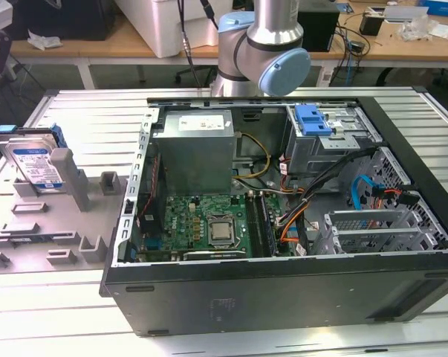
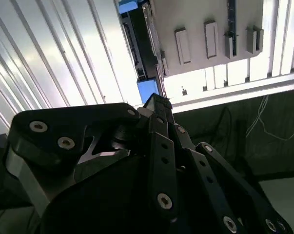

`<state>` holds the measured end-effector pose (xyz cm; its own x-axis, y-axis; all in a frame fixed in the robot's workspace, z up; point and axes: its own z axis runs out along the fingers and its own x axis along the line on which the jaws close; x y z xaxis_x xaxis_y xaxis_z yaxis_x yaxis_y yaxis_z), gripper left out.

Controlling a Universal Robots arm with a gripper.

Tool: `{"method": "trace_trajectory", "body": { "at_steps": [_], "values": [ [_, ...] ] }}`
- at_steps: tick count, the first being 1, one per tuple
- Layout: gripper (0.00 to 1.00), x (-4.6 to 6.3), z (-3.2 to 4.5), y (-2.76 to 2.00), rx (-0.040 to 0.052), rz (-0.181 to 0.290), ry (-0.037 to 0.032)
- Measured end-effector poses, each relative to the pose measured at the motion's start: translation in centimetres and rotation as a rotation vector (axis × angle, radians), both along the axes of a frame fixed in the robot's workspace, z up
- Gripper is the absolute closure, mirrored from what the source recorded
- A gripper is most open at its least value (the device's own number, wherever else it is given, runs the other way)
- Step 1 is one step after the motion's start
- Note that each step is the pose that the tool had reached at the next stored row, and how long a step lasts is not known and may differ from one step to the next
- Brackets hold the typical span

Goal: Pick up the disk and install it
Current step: 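Pick up the disk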

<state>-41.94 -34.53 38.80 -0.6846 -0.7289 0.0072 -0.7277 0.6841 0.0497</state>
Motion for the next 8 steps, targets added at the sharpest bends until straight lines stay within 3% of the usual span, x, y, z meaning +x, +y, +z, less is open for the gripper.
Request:
{"method": "trace_trajectory", "body": {
  "at_steps": [8],
  "values": [
    [0.89,0.01,-0.03,0.0,0.0,0.244,0.0]
  ]
}}
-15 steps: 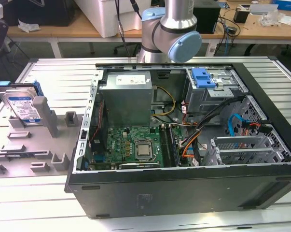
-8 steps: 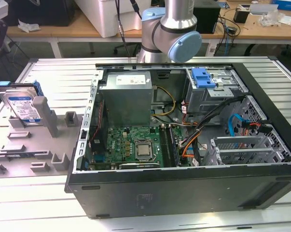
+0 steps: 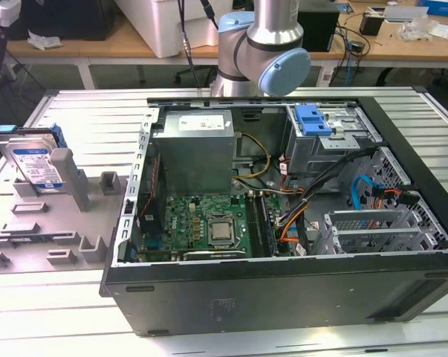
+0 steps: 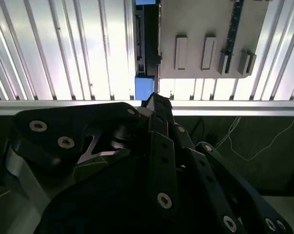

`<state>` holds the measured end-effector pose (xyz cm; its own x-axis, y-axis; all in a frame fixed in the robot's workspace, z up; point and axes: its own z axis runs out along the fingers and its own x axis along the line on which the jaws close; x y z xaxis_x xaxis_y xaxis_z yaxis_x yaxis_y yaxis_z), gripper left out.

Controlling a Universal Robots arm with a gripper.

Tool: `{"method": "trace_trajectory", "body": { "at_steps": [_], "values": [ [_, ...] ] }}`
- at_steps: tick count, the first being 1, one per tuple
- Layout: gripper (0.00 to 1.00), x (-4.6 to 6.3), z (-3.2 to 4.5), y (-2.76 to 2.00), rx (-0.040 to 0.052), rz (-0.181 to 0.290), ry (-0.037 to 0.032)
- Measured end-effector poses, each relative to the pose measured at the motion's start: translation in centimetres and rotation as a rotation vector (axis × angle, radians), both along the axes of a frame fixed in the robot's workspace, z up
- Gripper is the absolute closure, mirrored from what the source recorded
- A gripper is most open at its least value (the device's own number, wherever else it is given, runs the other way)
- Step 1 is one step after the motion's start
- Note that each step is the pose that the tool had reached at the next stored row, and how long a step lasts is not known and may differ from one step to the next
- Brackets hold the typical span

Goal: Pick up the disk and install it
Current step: 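Pick up the disk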

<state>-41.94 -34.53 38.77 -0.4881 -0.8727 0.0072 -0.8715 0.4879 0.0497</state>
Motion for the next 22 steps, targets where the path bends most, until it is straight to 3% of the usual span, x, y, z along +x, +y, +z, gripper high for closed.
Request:
{"method": "trace_trajectory", "body": {
  "at_steps": [3,11,15,22],
  "values": [
    [0.89,0.0,-0.01,0.0,0.0,0.096,0.0],
    [0.89,0.0,-0.04,0.0,-0.0005,0.296,0.0001],
    [0.89,0.0,-0.05,0.0,-0.0012,0.454,0.0001],
    [0.89,0.0,-0.05,0.21,-0.0014,0.458,0.0001]
  ]
}}
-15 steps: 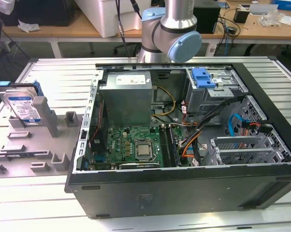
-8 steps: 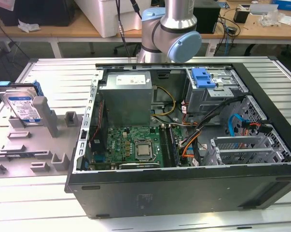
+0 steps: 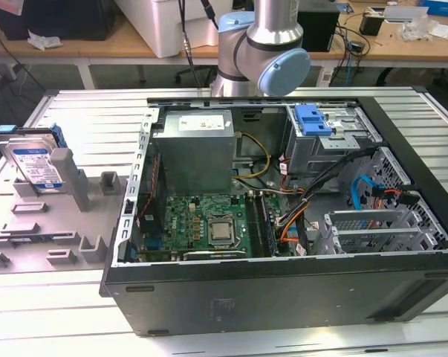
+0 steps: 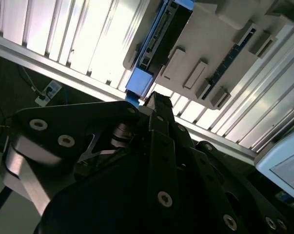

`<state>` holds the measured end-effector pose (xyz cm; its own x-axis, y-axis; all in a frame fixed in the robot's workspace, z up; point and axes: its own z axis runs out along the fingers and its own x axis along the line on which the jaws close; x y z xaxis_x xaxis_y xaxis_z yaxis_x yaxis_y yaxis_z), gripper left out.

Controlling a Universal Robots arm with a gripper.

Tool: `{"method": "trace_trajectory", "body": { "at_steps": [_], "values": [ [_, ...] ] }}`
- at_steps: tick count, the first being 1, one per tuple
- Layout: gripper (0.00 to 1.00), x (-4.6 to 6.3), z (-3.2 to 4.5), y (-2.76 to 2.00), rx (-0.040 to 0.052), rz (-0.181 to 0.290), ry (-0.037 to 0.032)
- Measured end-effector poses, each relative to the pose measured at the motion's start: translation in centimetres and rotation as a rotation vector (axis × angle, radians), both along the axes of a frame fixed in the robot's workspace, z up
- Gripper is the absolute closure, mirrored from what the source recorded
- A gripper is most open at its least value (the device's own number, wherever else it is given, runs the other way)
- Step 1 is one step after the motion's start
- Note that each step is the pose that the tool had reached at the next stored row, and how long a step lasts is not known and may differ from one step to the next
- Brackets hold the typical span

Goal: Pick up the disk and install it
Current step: 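Pick up the disk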

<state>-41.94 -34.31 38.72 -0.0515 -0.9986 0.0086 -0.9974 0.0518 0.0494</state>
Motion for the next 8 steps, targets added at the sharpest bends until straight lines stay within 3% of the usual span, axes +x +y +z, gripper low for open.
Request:
{"method": "trace_trajectory", "body": {
  "at_steps": [8],
  "values": [
    [0.89,0.0,0.0,0.06,-0.0003,0.003,0.0001]
  ]
}}
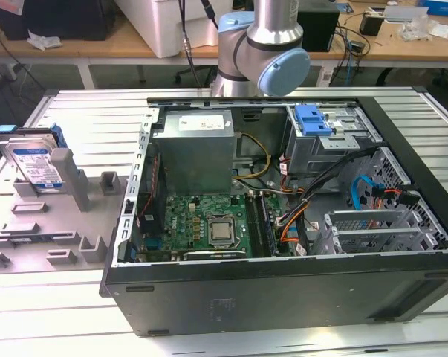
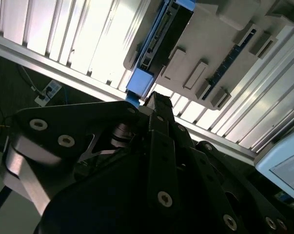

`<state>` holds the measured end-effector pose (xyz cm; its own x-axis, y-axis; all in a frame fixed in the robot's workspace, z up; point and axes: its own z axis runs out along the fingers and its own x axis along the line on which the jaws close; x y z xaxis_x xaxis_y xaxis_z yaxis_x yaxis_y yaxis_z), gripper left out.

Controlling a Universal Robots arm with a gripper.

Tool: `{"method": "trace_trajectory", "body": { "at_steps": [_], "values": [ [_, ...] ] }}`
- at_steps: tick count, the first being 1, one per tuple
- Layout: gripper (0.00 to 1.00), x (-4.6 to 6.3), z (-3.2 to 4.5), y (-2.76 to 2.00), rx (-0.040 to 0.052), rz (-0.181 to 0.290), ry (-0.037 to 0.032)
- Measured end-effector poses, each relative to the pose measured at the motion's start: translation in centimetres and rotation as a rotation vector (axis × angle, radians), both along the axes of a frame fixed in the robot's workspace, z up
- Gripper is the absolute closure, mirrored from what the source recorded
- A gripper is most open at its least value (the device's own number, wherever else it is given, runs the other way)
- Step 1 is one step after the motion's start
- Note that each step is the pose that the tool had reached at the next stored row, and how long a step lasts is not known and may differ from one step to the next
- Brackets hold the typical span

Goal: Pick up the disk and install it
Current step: 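Pick up the disk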

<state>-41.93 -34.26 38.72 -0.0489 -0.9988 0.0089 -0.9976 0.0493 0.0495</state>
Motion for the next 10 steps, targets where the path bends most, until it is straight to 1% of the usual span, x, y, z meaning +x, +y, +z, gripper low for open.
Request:
{"method": "trace_trajectory", "body": {
  "at_steps": [10],
  "values": [
    [0.89,0.0,0.0,0.0,0.0,0.002,0.0]
  ]
}}
